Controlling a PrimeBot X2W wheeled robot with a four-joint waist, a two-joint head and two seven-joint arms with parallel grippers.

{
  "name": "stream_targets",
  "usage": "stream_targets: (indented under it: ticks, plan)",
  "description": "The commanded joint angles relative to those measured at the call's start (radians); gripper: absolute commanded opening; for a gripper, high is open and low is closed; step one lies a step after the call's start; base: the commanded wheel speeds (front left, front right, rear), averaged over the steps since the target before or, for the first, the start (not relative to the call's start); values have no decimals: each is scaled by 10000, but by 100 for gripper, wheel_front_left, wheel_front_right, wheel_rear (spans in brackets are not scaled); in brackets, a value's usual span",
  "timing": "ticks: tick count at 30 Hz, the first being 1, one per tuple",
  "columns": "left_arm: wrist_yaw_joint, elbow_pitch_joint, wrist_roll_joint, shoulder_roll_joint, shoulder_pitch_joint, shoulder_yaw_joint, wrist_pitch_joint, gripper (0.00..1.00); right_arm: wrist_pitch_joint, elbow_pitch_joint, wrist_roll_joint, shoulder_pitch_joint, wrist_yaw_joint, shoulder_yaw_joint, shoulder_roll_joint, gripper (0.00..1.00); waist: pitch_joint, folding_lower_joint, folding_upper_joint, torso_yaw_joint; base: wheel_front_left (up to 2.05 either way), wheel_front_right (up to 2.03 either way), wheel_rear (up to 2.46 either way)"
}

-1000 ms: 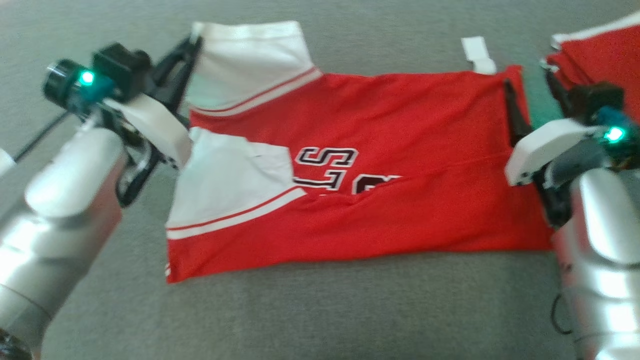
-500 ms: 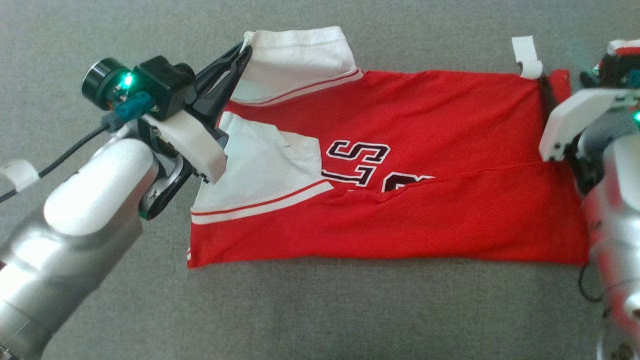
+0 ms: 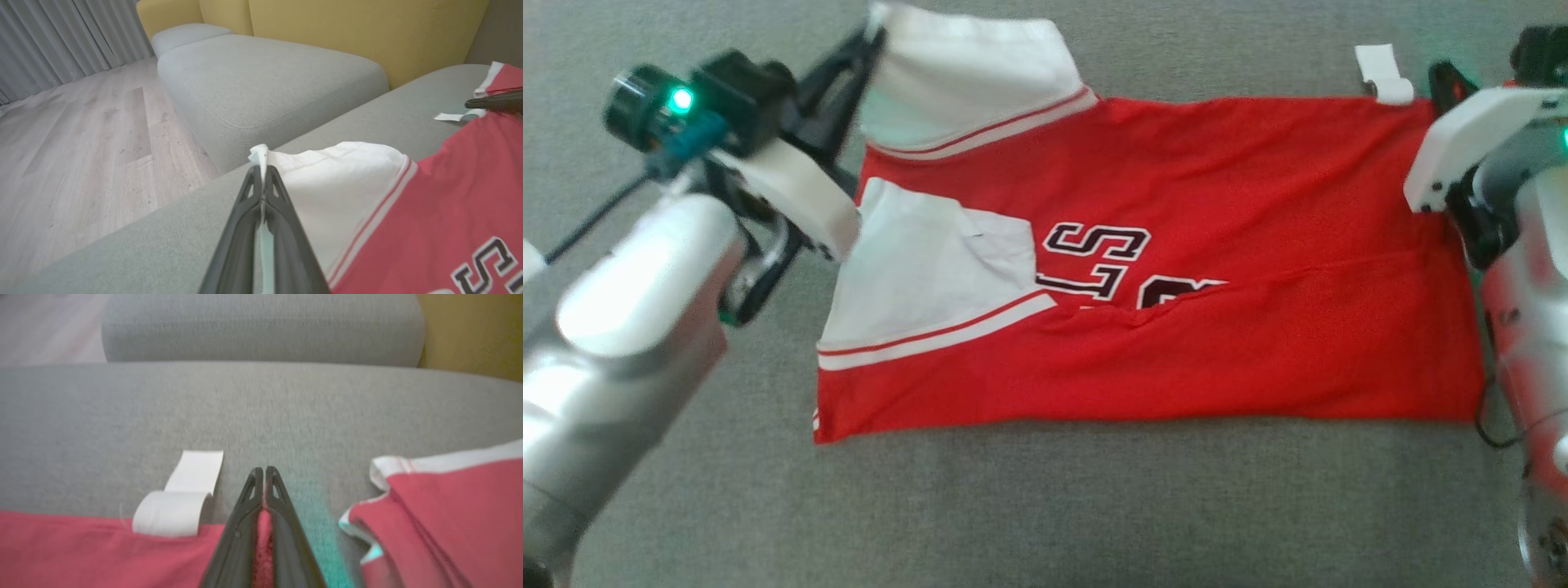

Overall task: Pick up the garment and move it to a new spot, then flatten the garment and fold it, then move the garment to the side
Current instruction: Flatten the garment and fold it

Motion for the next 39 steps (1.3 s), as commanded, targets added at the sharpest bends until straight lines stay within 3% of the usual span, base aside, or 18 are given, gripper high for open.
stream_targets:
  ticks: [1,8,15,21,30,39]
  plan:
    - [99,-75,-41,490,-671,585,-118,0,-177,-403,248,-527,-7,285,-17,0,-8,-1,0,-84,0,0,0]
    - [204,1001,211,409,-1665,931,-669,0,-740,-1254,1901,-1302,-7,1231,-171,0,213,-1,0,-378,0,0,0]
    - [420,2377,639,-122,-2711,1254,-1689,0,-1525,-1628,2845,-1817,-7,1620,-282,0,341,-1,0,-437,0,0,0]
    - [165,2911,920,-528,-2534,1205,-1938,0,-1751,-1421,3358,-1590,-7,2042,-481,0,169,-1,0,-262,0,0,0]
    - [-261,2496,1168,-513,-1286,1090,-1971,0,-1553,-1546,4672,-533,-7,2984,-1238,0,-417,-1,0,186,0,0,0]
    - [-662,1208,1018,40,183,362,-1246,0,-852,-1818,5718,704,-7,4077,-2271,0,-991,-1,0,539,0,0,0]
